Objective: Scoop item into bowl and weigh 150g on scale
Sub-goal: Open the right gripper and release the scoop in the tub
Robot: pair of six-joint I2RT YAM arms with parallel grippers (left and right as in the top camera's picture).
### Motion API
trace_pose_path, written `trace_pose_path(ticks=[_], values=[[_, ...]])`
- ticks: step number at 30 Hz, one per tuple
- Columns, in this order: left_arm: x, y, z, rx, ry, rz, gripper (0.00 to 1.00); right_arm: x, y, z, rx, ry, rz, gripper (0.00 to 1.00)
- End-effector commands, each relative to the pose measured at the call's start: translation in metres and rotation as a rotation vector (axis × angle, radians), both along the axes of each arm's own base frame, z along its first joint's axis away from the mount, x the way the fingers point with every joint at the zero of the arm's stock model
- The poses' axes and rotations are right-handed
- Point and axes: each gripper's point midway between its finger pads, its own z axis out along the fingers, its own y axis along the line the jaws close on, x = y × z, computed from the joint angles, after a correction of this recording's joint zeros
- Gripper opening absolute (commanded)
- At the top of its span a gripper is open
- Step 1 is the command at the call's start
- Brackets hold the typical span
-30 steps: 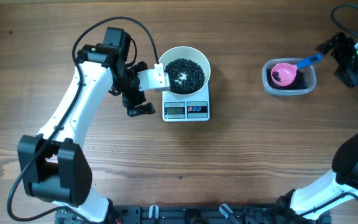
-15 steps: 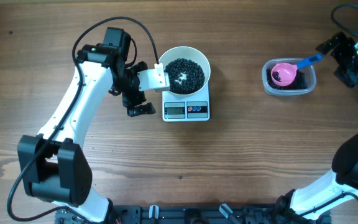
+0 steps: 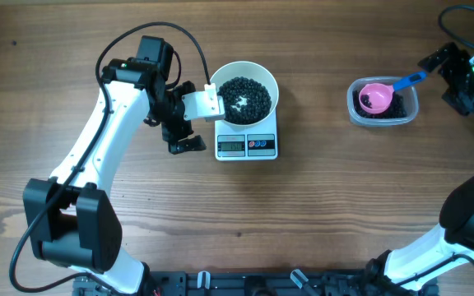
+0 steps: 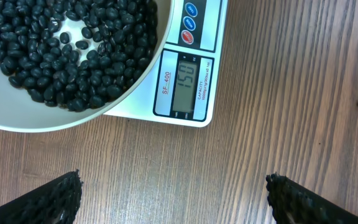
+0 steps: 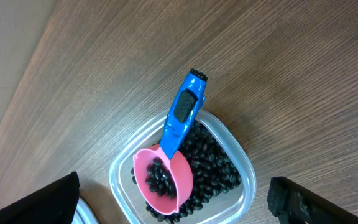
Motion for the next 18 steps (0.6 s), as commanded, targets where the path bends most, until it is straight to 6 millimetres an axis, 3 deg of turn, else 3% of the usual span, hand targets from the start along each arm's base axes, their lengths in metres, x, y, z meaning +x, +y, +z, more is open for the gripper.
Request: trace_pose_path(ticks=[1, 7, 15, 18], values=[[-0.002, -0.002, -0.001, -0.020, 0.006, -0.017, 1.00, -0.001, 0.002, -0.001, -0.010, 0.002, -0.004, 1.00], [-0.002, -0.002, -0.001, -0.020, 0.006, -0.017, 1.00, 0.005, 0.022, 0.009, -0.021, -0.022, 0.043, 1.00], [-0.002, -0.002, -0.001, -0.020, 0.006, -0.017, 1.00, -0.001, 0.078, 0.091, -0.091, -0.207, 0.158, 1.00], [-0.002, -0.002, -0.001, -0.020, 0.006, -0.017, 1.00, -0.006, 0.088, 0.108, -0.104, -0.249, 0.176, 1.00]])
